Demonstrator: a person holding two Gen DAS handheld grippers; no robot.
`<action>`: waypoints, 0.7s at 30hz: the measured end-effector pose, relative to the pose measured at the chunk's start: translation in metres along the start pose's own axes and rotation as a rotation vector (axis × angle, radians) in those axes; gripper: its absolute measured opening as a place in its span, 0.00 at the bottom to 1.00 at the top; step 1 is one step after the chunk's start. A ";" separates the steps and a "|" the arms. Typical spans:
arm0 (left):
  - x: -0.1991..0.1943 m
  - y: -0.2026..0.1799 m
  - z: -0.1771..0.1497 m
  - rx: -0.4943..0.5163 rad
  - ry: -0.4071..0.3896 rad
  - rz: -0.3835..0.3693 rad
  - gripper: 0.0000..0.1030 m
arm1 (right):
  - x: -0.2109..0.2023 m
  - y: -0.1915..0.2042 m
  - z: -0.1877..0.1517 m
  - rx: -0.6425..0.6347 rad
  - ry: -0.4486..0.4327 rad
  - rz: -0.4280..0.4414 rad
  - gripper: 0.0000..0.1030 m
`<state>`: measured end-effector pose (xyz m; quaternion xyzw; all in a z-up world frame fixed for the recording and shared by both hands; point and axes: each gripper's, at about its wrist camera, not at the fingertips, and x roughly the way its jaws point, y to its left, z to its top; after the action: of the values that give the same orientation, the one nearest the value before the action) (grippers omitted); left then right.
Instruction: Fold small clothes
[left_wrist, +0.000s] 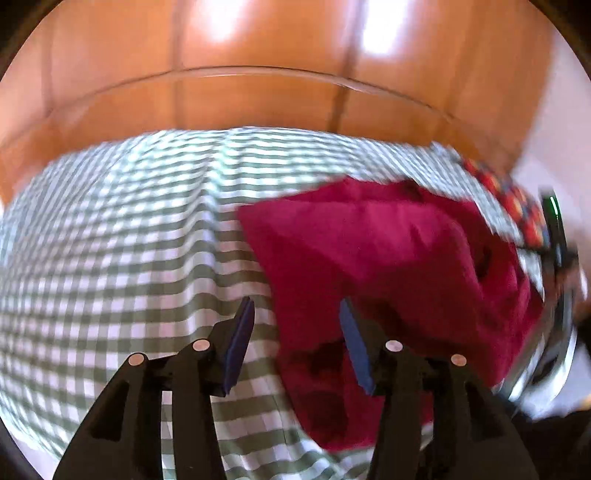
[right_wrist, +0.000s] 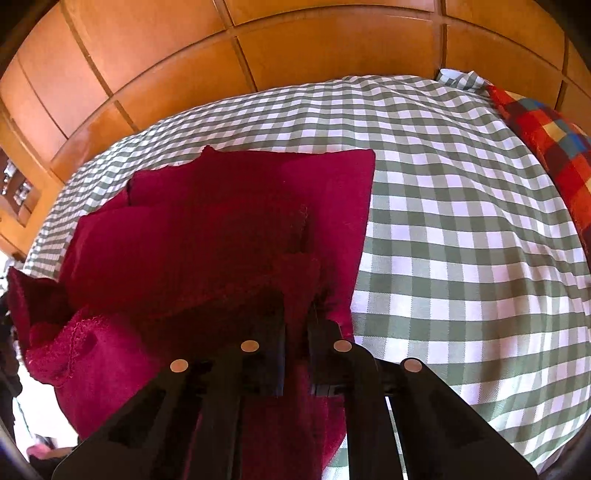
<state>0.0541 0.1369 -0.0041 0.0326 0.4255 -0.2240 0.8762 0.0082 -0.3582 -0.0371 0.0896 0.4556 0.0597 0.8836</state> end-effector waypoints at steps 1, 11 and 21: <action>0.004 -0.010 -0.001 0.068 0.019 -0.018 0.49 | -0.001 0.000 0.001 0.000 0.001 0.009 0.08; 0.052 -0.075 0.041 0.424 0.094 -0.177 0.74 | -0.006 0.003 0.003 -0.039 0.025 0.059 0.21; 0.102 -0.045 0.056 0.109 0.240 -0.557 0.62 | -0.004 -0.003 0.003 -0.024 0.073 0.130 0.21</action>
<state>0.1308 0.0458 -0.0404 -0.0119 0.5060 -0.4727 0.7214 0.0084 -0.3619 -0.0325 0.1062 0.4802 0.1258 0.8616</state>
